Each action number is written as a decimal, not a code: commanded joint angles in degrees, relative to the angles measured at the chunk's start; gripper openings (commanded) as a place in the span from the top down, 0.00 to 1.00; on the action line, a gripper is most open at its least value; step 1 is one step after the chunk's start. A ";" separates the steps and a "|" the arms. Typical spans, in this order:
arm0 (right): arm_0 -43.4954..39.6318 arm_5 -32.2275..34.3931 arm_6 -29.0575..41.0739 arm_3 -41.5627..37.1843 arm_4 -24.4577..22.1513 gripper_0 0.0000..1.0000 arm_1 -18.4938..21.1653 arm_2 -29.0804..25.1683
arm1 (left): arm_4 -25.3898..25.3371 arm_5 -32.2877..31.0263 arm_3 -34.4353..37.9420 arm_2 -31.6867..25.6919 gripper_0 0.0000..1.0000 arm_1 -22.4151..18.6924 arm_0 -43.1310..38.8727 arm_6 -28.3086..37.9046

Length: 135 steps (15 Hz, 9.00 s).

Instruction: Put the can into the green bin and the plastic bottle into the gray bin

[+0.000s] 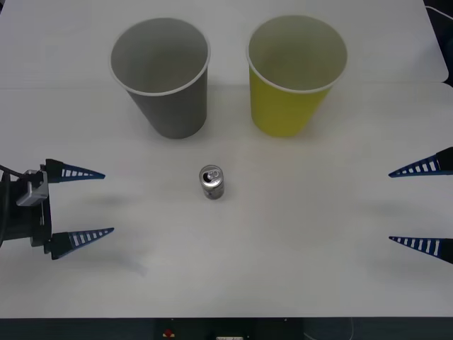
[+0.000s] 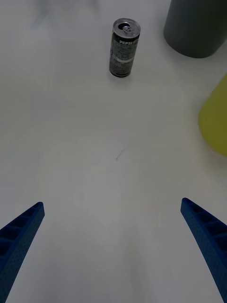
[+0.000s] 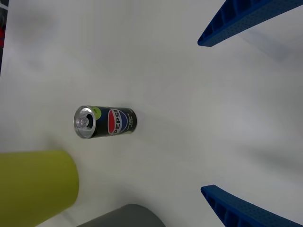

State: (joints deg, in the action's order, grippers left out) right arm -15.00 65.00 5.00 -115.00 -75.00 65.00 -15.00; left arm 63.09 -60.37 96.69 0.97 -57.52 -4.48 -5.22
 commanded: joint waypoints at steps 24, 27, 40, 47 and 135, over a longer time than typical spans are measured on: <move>0.00 0.00 0.00 0.00 0.00 0.00 0.00 0.00 | -25.30 24.60 -22.07 34.27 0.00 18.06 21.53 -18.69; 0.00 0.00 0.00 0.00 0.00 0.00 0.00 0.00 | -25.21 27.68 -22.07 36.47 0.00 20.34 23.03 -19.39; 0.00 0.00 0.00 0.00 0.00 0.00 0.00 0.00 | -22.84 34.09 -22.15 38.05 0.04 24.12 24.87 -20.27; 0.00 0.00 0.00 0.00 0.00 0.00 0.00 0.00 | -22.13 34.62 -22.15 38.14 1.00 24.12 24.96 -20.18; 0.00 0.00 0.00 0.00 0.00 0.00 0.00 0.00 | 32.89 6.41 15.11 18.01 0.00 14.37 42.28 61.03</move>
State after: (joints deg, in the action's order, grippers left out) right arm -15.00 65.00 5.00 -115.00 -75.00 65.00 -15.00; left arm 97.63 -52.23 110.63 20.95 -42.62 39.83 57.62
